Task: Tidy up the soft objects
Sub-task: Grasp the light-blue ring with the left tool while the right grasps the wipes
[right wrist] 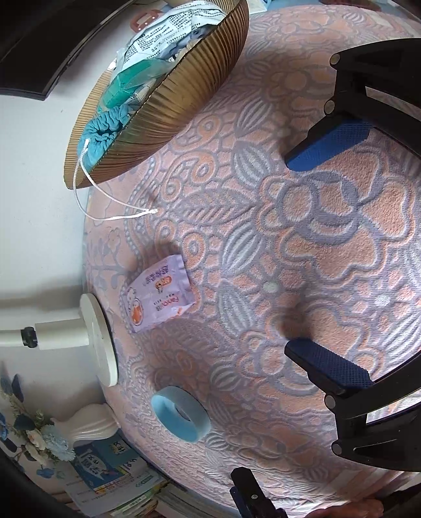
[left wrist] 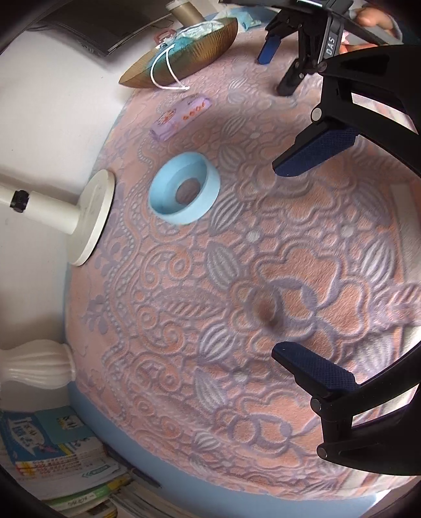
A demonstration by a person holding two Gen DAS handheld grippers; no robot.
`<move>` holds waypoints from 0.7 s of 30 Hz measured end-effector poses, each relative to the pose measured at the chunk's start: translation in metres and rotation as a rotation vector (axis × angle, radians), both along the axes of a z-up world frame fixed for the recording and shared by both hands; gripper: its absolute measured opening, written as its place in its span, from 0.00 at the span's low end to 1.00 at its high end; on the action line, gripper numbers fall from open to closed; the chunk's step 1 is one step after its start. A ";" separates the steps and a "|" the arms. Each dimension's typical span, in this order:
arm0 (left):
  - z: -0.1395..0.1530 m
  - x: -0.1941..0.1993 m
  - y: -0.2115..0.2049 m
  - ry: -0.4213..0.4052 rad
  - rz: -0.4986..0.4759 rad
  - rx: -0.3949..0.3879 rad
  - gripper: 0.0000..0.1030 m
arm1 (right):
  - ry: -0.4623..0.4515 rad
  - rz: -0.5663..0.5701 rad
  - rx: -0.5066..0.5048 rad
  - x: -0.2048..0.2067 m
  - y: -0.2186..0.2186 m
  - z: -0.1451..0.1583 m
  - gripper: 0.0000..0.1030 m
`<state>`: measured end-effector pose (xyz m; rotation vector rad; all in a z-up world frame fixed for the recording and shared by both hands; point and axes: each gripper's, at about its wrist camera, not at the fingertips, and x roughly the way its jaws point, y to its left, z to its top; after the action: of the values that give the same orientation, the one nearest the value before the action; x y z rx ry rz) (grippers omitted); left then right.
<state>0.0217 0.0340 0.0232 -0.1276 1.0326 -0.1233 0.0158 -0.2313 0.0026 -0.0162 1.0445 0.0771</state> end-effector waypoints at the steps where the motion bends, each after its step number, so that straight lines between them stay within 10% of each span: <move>1: 0.003 0.002 -0.001 0.052 -0.013 -0.015 0.99 | 0.052 0.025 -0.006 0.003 0.002 0.002 1.00; 4: 0.023 0.008 -0.003 0.058 -0.046 -0.128 0.99 | 0.204 0.111 0.038 0.018 0.008 0.010 1.00; 10: 0.035 0.042 -0.039 -0.023 -0.110 -0.028 0.99 | -0.034 0.126 -0.019 0.045 0.027 0.053 1.00; 21: -0.005 0.068 -0.063 -0.115 -0.155 0.070 0.94 | -0.023 0.162 0.026 0.113 0.031 0.013 0.73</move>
<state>0.0895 -0.0293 0.0181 0.0229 0.9301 -0.2329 0.1292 -0.2005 0.0155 -0.0782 1.0180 0.2373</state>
